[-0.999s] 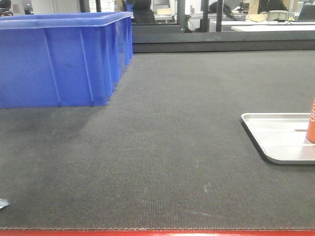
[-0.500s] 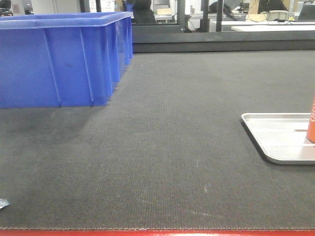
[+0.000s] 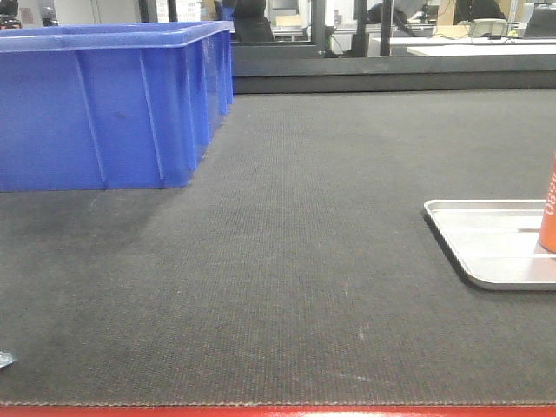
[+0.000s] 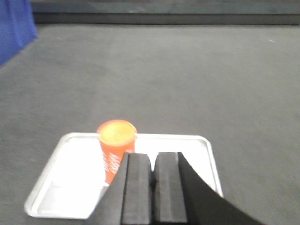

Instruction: Grab orange capacitor from left shelf to right conveyor

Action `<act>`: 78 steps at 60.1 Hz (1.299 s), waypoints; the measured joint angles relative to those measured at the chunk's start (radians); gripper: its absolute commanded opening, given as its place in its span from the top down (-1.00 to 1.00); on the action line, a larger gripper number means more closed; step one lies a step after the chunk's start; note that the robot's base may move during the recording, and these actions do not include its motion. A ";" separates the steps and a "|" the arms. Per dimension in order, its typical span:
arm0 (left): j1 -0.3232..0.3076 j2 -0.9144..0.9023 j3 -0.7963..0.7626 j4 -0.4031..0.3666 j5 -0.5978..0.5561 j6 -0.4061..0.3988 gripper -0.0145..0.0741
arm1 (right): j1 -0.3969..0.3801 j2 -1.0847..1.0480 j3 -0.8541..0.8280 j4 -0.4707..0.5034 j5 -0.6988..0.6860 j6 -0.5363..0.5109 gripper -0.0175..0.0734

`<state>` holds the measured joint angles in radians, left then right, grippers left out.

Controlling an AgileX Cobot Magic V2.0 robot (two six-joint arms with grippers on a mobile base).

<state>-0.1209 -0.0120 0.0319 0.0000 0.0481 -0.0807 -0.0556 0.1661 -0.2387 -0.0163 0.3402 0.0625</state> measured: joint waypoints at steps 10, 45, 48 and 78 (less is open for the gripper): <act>0.000 0.000 0.000 0.000 0.000 0.000 0.91 | -0.034 -0.140 0.144 0.016 -0.048 -0.023 0.51; 0.000 0.000 0.000 0.000 0.000 0.000 0.91 | -0.036 -0.174 0.269 0.016 -0.206 -0.027 0.51; 0.000 0.000 0.000 0.000 0.000 0.000 0.91 | -0.036 -0.174 0.269 0.016 -0.206 -0.027 0.51; 0.000 0.000 0.000 0.000 0.000 0.000 0.91 | -0.036 -0.174 0.269 0.016 -0.206 -0.027 0.51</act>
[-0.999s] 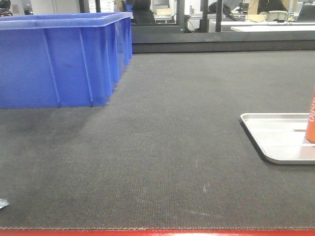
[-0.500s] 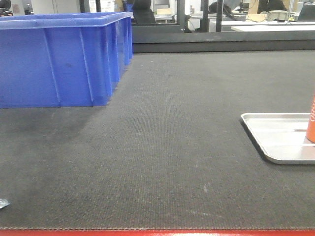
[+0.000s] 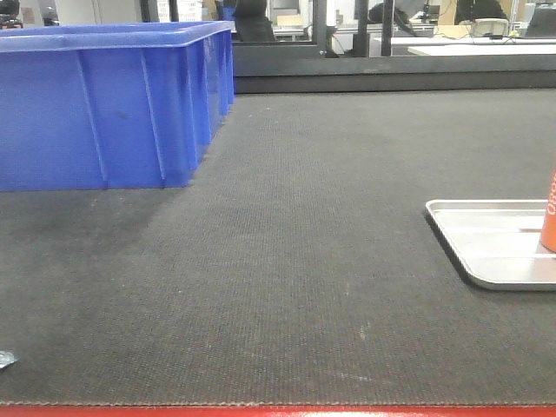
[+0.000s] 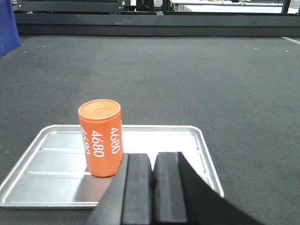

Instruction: Grab orange capacitor from left shelf to right conveyor

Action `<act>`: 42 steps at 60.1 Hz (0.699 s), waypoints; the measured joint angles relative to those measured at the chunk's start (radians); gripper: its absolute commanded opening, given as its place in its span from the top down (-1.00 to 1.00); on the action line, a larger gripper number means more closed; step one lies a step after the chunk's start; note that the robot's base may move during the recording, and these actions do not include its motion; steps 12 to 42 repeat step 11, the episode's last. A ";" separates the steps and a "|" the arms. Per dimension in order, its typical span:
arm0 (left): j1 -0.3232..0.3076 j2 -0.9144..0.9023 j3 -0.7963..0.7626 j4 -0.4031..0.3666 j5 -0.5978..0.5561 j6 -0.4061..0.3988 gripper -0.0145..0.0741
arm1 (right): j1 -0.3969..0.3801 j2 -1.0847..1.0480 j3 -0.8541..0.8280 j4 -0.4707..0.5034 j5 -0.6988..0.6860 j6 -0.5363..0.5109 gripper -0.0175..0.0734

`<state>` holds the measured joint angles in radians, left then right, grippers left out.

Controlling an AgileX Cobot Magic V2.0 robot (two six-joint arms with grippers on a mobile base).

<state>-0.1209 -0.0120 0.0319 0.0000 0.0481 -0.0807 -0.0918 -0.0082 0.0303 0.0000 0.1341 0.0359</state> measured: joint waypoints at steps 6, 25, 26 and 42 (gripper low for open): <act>0.000 0.000 0.000 0.000 0.000 0.000 0.91 | 0.000 0.000 0.000 0.000 0.000 0.000 0.51; 0.000 0.000 0.000 0.000 0.000 0.000 0.91 | 0.000 0.000 0.000 0.000 0.000 0.000 0.51; 0.000 0.000 0.000 0.000 0.000 0.000 0.91 | 0.000 0.000 0.000 0.000 0.000 0.000 0.51; 0.000 0.000 0.000 0.000 0.000 0.000 0.91 | 0.000 0.000 0.000 0.000 0.000 0.000 0.51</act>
